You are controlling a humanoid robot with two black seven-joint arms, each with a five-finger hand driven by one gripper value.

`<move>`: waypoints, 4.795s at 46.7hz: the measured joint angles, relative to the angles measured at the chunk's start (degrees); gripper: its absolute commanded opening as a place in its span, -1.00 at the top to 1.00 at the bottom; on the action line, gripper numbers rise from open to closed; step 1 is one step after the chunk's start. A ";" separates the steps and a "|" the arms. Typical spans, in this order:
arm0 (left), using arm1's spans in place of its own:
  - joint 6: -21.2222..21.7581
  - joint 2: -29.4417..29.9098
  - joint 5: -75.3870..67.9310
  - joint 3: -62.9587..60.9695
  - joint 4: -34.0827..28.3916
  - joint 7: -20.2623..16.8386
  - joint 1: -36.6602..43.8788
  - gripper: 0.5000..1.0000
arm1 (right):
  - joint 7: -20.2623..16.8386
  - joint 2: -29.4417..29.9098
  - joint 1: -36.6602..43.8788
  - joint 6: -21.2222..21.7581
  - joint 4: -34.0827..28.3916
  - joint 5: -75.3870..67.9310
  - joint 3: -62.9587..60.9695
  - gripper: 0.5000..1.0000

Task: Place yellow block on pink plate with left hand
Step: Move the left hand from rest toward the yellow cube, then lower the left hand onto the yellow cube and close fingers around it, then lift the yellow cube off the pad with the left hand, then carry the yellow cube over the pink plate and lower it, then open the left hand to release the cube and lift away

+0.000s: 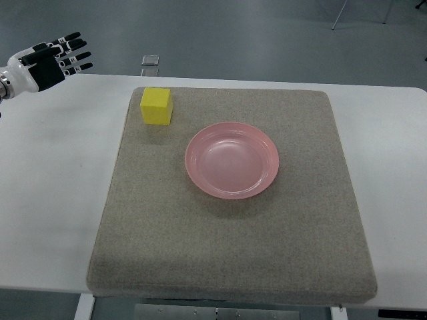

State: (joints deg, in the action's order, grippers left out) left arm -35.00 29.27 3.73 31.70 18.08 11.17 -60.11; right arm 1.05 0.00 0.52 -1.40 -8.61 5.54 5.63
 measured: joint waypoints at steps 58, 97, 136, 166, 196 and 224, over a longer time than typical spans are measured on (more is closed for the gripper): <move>15.74 -4.34 -87.61 -9.31 24.28 -20.17 -6.02 -0.96 | 0.00 0.00 -0.01 0.00 0.00 0.00 0.00 -0.69; 23.27 -12.65 -95.54 -15.97 13.31 -20.14 -5.02 -0.50 | 0.01 0.00 0.01 0.00 0.00 0.00 0.00 -0.69; 24.11 -5.23 -94.52 -14.22 22.81 -19.88 -7.65 1.00 | 0.02 0.00 0.01 0.00 0.00 0.00 0.00 -0.69; 20.49 2.04 -95.31 -15.77 56.28 -20.14 -5.51 1.00 | 0.01 0.00 0.00 0.00 0.00 0.00 0.00 -0.69; 23.94 -7.96 -102.75 -17.22 50.04 -19.99 -2.32 -0.75 | 0.01 0.00 0.00 0.00 0.00 0.00 0.00 -0.69; 23.95 -5.79 -97.81 -16.17 50.66 -19.95 -2.08 -0.98 | 0.01 0.00 0.00 0.00 0.00 0.00 0.00 -0.69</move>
State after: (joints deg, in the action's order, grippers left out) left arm -11.05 23.48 -94.08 15.53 68.74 -8.78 -62.19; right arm 1.05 0.00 0.53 -1.41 -8.61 5.53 5.63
